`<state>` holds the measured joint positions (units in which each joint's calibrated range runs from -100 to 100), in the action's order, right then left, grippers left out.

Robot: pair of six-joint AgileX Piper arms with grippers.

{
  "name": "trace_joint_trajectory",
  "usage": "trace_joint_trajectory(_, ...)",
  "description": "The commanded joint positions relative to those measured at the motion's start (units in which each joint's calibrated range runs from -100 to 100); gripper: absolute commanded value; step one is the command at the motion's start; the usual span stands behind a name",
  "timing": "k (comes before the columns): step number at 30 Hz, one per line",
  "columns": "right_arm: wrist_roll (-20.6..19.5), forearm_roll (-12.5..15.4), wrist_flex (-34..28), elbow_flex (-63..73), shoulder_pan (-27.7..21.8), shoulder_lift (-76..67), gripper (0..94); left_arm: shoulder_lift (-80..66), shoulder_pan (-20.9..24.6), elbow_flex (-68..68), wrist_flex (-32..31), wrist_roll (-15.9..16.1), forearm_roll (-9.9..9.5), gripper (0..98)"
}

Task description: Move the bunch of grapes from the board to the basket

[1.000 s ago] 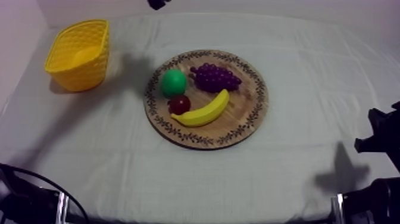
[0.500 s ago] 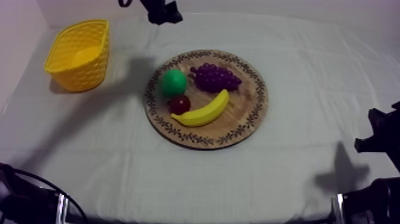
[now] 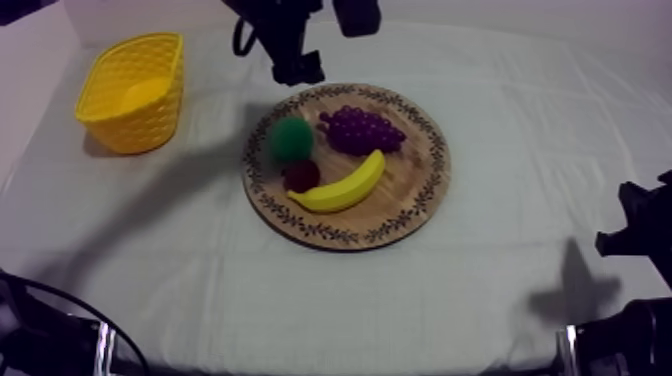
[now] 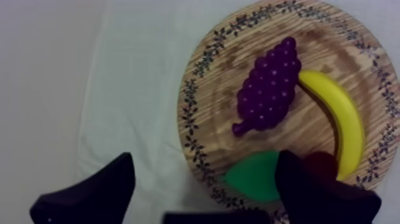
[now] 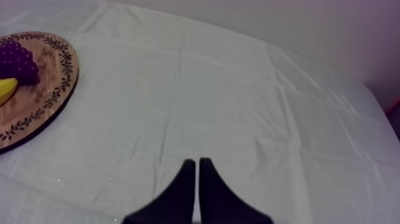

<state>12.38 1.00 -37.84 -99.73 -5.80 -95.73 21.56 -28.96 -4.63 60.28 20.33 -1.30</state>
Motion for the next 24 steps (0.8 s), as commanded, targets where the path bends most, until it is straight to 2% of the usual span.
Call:
trace_joint_trajectory(1,0.0,0.0,0.0,0.0,0.0,0.0,0.2,1.4,-0.4,-0.3,0.2,0.0,-0.11,89.7)
trace_joint_trajectory(24,0.0,0.0,0.0,0.0,0.0,0.0,0.2,17.2,-3.1,-9.0,-0.6,0.0,-0.47,89.7)
